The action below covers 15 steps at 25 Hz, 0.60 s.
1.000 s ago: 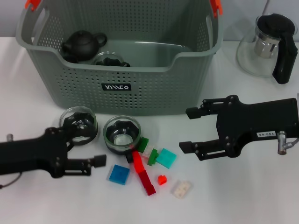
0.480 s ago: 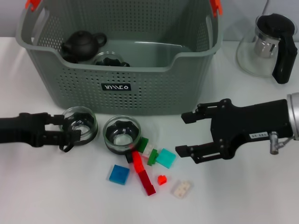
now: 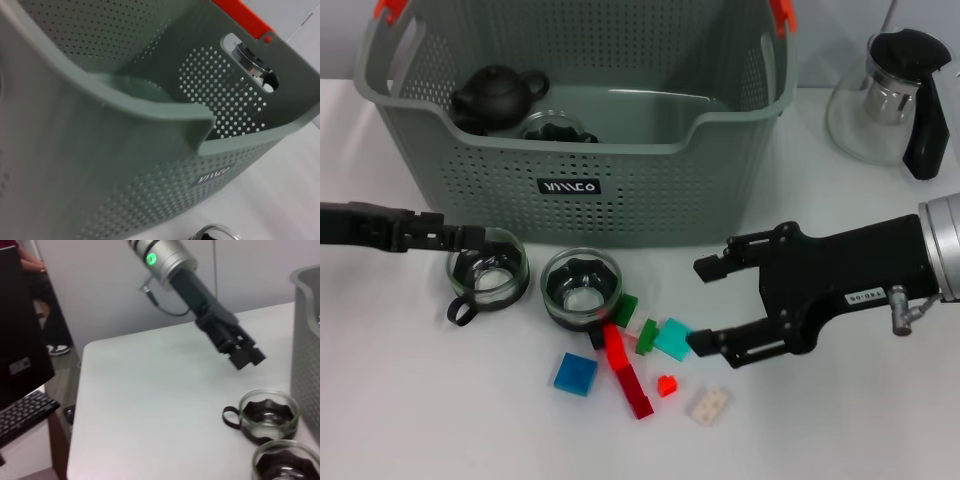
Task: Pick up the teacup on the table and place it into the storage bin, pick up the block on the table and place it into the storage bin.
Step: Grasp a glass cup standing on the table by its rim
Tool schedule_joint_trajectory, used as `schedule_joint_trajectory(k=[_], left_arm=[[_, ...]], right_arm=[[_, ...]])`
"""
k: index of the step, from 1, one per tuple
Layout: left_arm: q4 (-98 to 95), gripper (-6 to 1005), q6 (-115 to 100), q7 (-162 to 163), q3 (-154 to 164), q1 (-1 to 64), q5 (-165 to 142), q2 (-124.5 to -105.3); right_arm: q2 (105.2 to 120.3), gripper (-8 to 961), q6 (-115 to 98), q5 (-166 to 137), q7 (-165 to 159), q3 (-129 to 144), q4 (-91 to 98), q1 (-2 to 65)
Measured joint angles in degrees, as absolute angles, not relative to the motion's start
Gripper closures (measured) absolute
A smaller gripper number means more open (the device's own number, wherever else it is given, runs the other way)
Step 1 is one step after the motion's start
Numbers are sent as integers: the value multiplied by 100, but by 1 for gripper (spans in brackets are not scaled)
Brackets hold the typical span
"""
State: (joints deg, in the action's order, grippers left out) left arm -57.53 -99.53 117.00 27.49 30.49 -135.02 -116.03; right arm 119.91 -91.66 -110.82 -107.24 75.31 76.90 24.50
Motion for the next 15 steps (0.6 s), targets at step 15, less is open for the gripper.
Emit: schedule_joint_trajectory(k=[15], left_arm=[[-5894,52,-10057,13298,2865,3640,-14697,-11383]], right_arm=[[11983,130,-9430,-11471,-10684,7228,7688,2654]])
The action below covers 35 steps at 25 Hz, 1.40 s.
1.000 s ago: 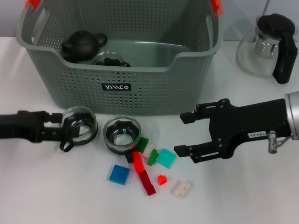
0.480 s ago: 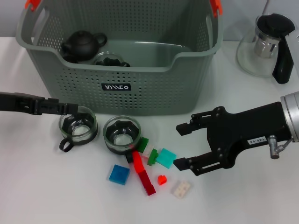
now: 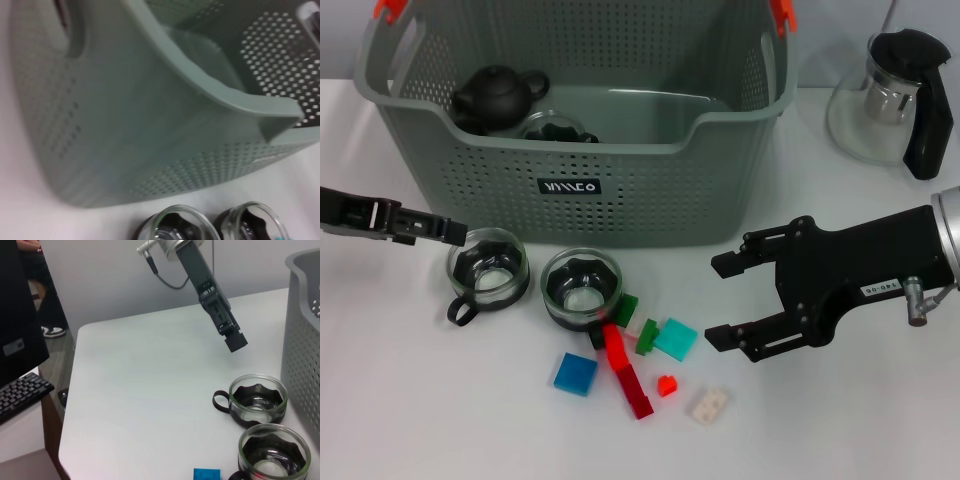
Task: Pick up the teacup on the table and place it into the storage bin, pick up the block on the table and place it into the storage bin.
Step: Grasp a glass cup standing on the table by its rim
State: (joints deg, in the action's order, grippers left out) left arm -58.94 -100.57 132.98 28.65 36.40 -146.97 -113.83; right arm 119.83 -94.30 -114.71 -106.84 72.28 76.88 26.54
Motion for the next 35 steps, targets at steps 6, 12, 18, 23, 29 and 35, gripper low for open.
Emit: schedule_joint_trajectory(k=[6,12,18,23,29,35], left_arm=[[-6096,52,-9799,13841,3169,3673,-14848,-11437],[-6021,52,-9160,14055,3674,3653,-15219,-11560],[-6000,51,-8615,14143,4012,3631,-15781,-11813],[-5993,51,-8500,14149,4222,3627,-15853,-11939],[-5993,51,-8493,14153,4275,3657,-15853,-11963],[-5994,51,-8388,14106,4298,3685,-15824,-12024]], right_arm=[[11992,130,-9431,-11589,-10676,7199,7676,2694],[12001,129,-9404,-11603,-10662,7201,7612,2707],[12016,130,-9406,-11603,-10661,7208,7558,2711],[12019,130,-9395,-11602,-10661,7215,7530,2720],[12015,131,-9387,-11598,-10661,7198,7517,2717],[12004,131,-9354,-11600,-10657,7189,7476,2718]])
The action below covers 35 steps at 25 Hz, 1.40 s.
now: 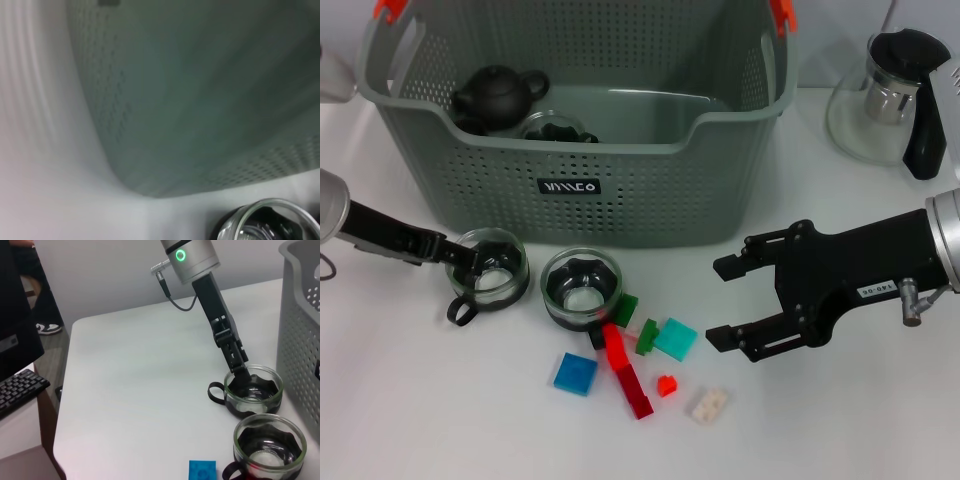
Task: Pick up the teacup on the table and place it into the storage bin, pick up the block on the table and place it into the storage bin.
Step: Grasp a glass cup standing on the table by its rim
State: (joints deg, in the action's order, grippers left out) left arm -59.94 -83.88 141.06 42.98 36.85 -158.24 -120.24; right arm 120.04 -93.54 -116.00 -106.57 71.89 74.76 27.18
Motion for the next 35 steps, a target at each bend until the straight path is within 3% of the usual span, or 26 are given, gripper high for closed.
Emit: schedule_joint_trajectory(k=[15,21,35], left_arm=[[-5632,52,-8042,14210,4508,3787,-15879,-12078],[-5420,183,-8008,14206,4509,3842,-15879,-12017],[-5420,724,-7849,14177,4509,3799,-15890,-12030]], right_arm=[[12006,131,-9353,-11602,-10621,7101,7470,2725],[12006,130,-9369,-11581,-10610,7026,7477,2726],[12009,130,-9405,-11566,-10608,6978,7501,2734]])
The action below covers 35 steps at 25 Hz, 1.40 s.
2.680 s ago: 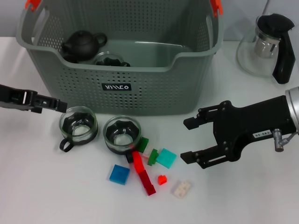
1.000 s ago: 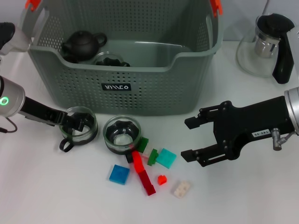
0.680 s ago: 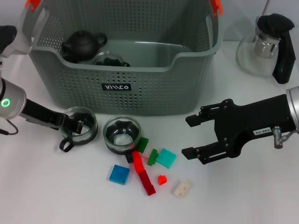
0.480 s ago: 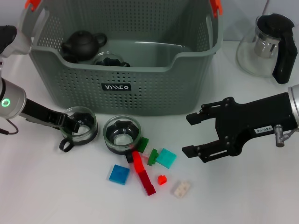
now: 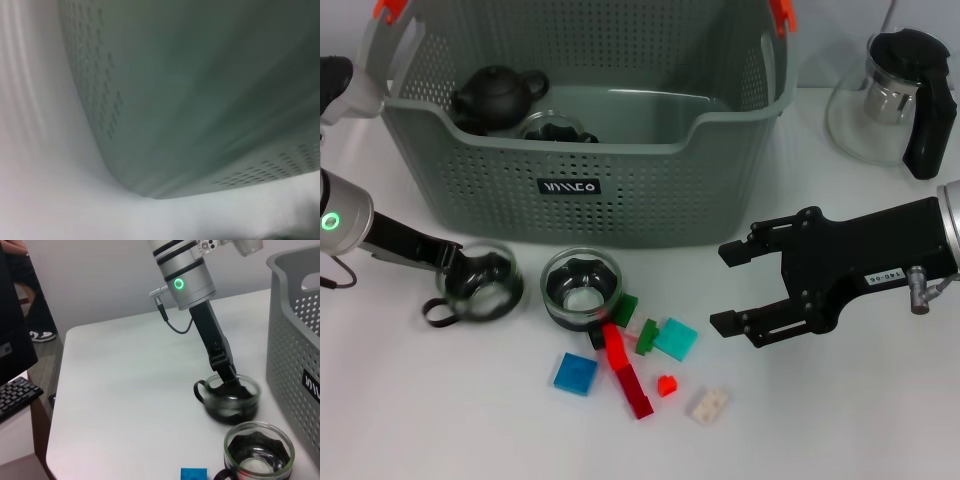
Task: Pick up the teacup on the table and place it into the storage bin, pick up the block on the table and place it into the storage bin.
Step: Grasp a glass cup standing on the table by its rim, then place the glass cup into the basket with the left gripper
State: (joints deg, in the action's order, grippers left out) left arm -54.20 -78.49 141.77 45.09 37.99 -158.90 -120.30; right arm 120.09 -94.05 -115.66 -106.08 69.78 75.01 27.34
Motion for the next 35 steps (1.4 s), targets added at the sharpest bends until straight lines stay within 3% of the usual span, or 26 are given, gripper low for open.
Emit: schedule_joint_trajectory(k=[4,10,19,26,35], left_arm=[[-5417,852,-7846,14177,4508,3795,-15899,-12018],[-5556,951,-8070,14113,4455,3762,-15858,-12002],[-6563,953,-9243,13752,3956,3464,-15230,-11959],[-7201,952,-10880,13317,2956,3383,-13848,-11782],[-7466,951,-11555,13674,2720,3863,-12747,-11413]], right_arm=[[12014,130,-9405,-11561,-10608,6979,7503,2733],[12015,130,-9403,-11557,-10608,6970,7502,2733],[12005,131,-9399,-11557,-10604,6825,7410,2726],[12005,129,-9473,-11557,-10603,6783,7223,2728],[11979,130,-9590,-11563,-10637,6657,7043,2793]])
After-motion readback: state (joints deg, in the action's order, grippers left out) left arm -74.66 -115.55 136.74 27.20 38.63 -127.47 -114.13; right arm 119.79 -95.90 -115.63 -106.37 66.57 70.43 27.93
